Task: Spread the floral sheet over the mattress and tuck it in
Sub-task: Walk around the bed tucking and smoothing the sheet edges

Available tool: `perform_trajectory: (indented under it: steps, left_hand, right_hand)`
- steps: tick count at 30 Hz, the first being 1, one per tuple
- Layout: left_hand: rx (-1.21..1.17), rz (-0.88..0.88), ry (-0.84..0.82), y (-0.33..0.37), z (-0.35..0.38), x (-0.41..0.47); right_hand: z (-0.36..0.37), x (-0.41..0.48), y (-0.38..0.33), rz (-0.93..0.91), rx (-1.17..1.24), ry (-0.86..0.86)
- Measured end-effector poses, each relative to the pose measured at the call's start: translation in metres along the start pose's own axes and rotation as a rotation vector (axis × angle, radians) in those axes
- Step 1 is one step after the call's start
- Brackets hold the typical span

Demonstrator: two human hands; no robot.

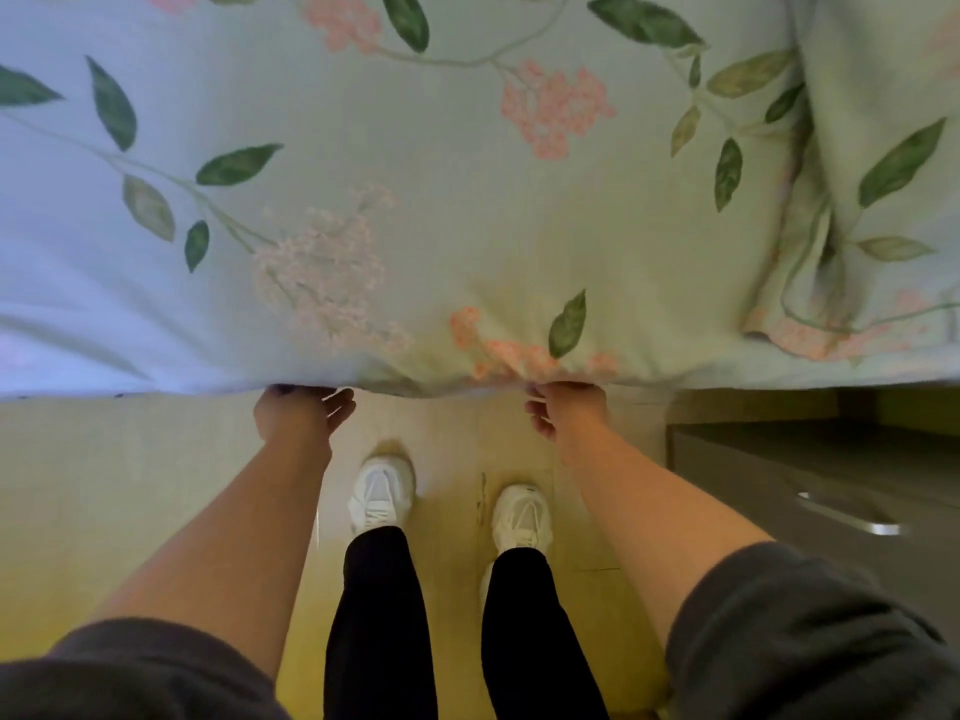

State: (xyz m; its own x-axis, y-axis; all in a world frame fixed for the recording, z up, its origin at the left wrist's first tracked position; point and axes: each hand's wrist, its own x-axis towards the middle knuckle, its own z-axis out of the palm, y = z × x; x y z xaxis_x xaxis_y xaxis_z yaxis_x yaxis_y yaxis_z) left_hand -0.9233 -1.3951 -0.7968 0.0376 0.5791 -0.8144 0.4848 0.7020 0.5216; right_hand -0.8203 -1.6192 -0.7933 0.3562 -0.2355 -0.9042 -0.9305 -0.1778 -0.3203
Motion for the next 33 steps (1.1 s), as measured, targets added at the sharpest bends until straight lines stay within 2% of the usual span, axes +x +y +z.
perform_trajectory:
  steps: [2, 5, 7, 10, 12, 15, 19, 22, 24, 29, 31, 33]
  left_hand:
    - [0.110, -0.035, 0.045, -0.002, -0.005, 0.011]
    - [0.198, -0.125, -0.044, 0.001, -0.016, 0.015]
    - [0.156, -0.160, -0.102, 0.012, -0.032, 0.016]
    - [0.069, -0.064, -0.095, 0.039, -0.067, 0.022]
    - [0.007, 0.012, -0.050, 0.067, -0.093, 0.027]
    - [-0.077, 0.034, 0.003, 0.104, -0.132, 0.030]
    - [-0.135, 0.049, 0.051, 0.141, -0.179, 0.038]
    - [-0.168, 0.064, 0.079, 0.166, -0.214, 0.054]
    - [-0.177, 0.076, 0.070, 0.177, -0.231, 0.070]
    - [-0.208, 0.055, 0.044, 0.185, -0.264, 0.102]
    - [-0.226, 0.063, 0.103, 0.181, -0.265, 0.110]
    - [-0.191, 0.088, 0.183, 0.176, -0.269, 0.116]
  right_hand:
    - [0.003, 0.006, 0.006, 0.053, -0.022, 0.047]
    - [0.010, -0.001, 0.011, 0.171, -0.009, 0.015]
    - [0.022, -0.020, 0.012, 0.202, -0.198, -0.064]
    - [0.044, -0.047, 0.007, 0.160, -0.420, -0.148]
    - [0.062, -0.069, -0.002, 0.143, -0.447, -0.235]
    - [0.087, -0.107, -0.013, 0.177, -0.523, -0.336]
    - [0.131, -0.152, -0.021, 0.096, -0.873, -0.350]
    - [0.180, -0.180, -0.037, -0.087, -1.277, -0.350]
    - [0.214, -0.197, -0.051, -0.301, -1.438, -0.327]
    - [0.309, -0.231, -0.069, -1.113, -1.403, -0.142]
    - [0.336, -0.231, -0.067, -1.224, -1.496, -0.139]
    - [0.359, -0.232, -0.060, -1.239, -1.592, -0.157]
